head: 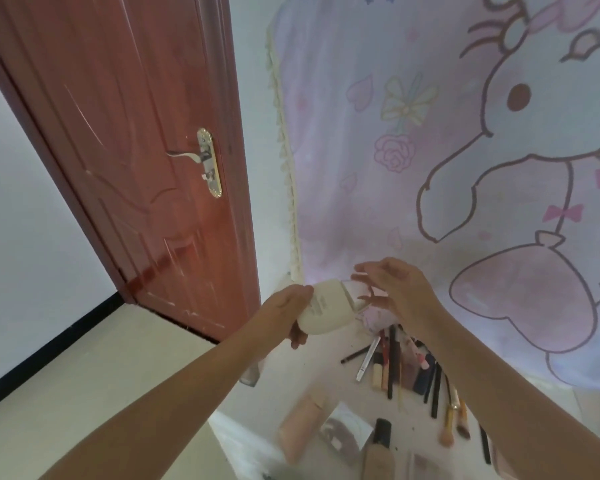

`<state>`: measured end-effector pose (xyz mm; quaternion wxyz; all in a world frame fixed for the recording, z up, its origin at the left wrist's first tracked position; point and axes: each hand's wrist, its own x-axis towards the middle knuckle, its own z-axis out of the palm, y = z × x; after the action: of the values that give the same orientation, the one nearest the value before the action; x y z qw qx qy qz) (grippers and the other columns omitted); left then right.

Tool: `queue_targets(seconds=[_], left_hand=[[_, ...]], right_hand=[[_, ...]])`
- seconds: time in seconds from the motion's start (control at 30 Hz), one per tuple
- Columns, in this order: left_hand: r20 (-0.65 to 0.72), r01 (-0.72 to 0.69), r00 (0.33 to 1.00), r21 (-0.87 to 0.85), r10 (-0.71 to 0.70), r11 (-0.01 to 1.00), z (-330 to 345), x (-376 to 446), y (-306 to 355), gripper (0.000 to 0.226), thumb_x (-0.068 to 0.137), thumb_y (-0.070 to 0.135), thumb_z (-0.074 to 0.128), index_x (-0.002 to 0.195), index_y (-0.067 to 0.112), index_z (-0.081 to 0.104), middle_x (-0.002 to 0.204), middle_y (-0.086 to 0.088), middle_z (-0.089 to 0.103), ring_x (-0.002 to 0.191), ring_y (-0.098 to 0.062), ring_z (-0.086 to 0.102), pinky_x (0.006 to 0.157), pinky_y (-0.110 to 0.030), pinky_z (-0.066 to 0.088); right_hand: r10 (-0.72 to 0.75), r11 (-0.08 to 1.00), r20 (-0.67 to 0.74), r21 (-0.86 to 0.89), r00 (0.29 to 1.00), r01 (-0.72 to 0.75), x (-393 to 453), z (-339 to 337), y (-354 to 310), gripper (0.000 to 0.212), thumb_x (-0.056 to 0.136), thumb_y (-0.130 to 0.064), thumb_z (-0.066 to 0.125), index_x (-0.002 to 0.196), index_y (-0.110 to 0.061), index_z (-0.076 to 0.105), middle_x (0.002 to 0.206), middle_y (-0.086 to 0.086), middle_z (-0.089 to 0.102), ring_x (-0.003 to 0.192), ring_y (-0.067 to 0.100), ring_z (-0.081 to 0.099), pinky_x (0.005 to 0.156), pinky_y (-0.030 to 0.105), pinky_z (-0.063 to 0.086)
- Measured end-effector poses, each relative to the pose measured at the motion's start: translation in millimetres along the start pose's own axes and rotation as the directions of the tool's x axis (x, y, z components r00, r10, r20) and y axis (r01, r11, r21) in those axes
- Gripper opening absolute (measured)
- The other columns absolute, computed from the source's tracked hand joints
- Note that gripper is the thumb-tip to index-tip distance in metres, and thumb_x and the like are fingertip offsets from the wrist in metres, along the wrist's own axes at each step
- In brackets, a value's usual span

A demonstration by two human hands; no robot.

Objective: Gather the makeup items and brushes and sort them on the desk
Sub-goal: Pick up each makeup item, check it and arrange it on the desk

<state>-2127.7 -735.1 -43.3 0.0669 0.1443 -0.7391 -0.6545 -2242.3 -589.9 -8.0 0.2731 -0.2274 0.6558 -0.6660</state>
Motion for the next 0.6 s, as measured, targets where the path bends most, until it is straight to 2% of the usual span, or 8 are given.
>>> queue_targets(seconds=[0.03,0.1,0.17,0.27,0.33,0.4,0.47,0.6], left_hand=[[-0.016,-0.009,1.000,0.053,0.010,0.999,0,-1,-1,0.029,0.098,0.025,0.033,0.077,0.014,0.048,0.055,-0.004,0.049,0.040,-0.011,0.045,0.039,-0.017,0.038],[-0.038,-0.036,0.998,0.131,0.042,0.991,-1,-3,-4,0.028,0.098,0.026,0.034,0.076,0.018,0.049,0.059,-0.007,0.051,0.045,-0.015,0.047,0.041,-0.017,0.039],[-0.065,-0.047,0.996,0.148,0.058,0.988,-3,-5,-7,0.028,0.098,0.026,0.035,0.075,0.018,0.049,0.061,-0.008,0.052,0.046,-0.017,0.047,0.042,-0.017,0.039],[-0.089,0.000,0.996,0.080,0.007,0.997,-8,-13,-12,0.031,0.098,0.026,0.033,0.075,0.013,0.050,0.055,-0.008,0.051,0.042,-0.015,0.045,0.039,-0.016,0.036],[-0.098,0.054,0.994,0.002,-0.054,0.999,-11,-20,-20,0.036,0.099,0.028,0.031,0.074,0.010,0.049,0.043,-0.002,0.049,0.033,-0.009,0.041,0.035,-0.014,0.032],[-0.108,0.120,0.985,-0.108,-0.131,0.987,-16,-28,-32,0.041,0.099,0.029,0.028,0.072,0.007,0.049,0.036,0.003,0.047,0.028,-0.007,0.039,0.033,-0.015,0.030],[-0.108,0.195,0.969,-0.220,-0.222,0.956,-19,-35,-46,0.044,0.099,0.029,0.026,0.071,0.006,0.051,0.039,0.001,0.048,0.028,-0.007,0.038,0.031,-0.015,0.028],[-0.079,0.408,0.881,-0.370,-0.466,0.834,-20,-55,-81,0.045,0.099,0.035,0.027,0.072,0.008,0.052,0.040,0.001,0.050,0.029,-0.006,0.038,0.032,-0.014,0.028]], right_hand=[[0.033,0.989,-0.011,-0.142,0.999,-0.034,1,3,1,0.016,0.089,-0.015,0.054,0.082,-0.002,0.059,0.080,0.001,0.061,0.061,0.007,0.065,0.048,0.017,0.053],[0.110,0.919,0.060,-0.388,0.992,-0.078,2,6,6,0.023,0.089,-0.028,0.053,0.081,-0.007,0.056,0.066,-0.001,0.059,0.041,0.003,0.058,0.041,0.015,0.047],[0.120,0.883,0.132,-0.468,0.984,-0.045,3,7,7,0.027,0.090,-0.028,0.052,0.076,-0.006,0.058,0.051,-0.003,0.056,0.034,0.003,0.049,0.039,0.015,0.041],[0.050,0.890,0.200,-0.453,0.979,0.047,5,10,16,0.013,0.089,-0.021,0.054,0.081,-0.014,0.062,0.064,0.004,0.061,0.040,0.002,0.051,0.044,0.012,0.044],[0.033,0.910,0.237,-0.408,0.971,0.068,9,15,24,0.008,0.088,-0.015,0.056,0.088,-0.016,0.064,0.071,0.004,0.063,0.045,0.001,0.053,0.049,0.012,0.047],[0.063,0.929,0.292,-0.366,0.954,0.050,12,25,38,0.013,0.086,-0.010,0.058,0.097,-0.012,0.065,0.077,0.005,0.064,0.048,0.001,0.055,0.052,0.013,0.049],[0.107,0.936,0.338,-0.351,0.935,0.020,13,31,53,0.018,0.085,-0.007,0.059,0.101,-0.014,0.064,0.084,0.005,0.065,0.053,0.000,0.057,0.055,0.013,0.050],[0.259,0.928,0.445,-0.361,0.857,-0.092,13,42,88,0.031,0.082,0.006,0.058,0.087,-0.024,0.066,0.081,-0.008,0.067,0.071,0.002,0.063,0.065,0.014,0.052]])
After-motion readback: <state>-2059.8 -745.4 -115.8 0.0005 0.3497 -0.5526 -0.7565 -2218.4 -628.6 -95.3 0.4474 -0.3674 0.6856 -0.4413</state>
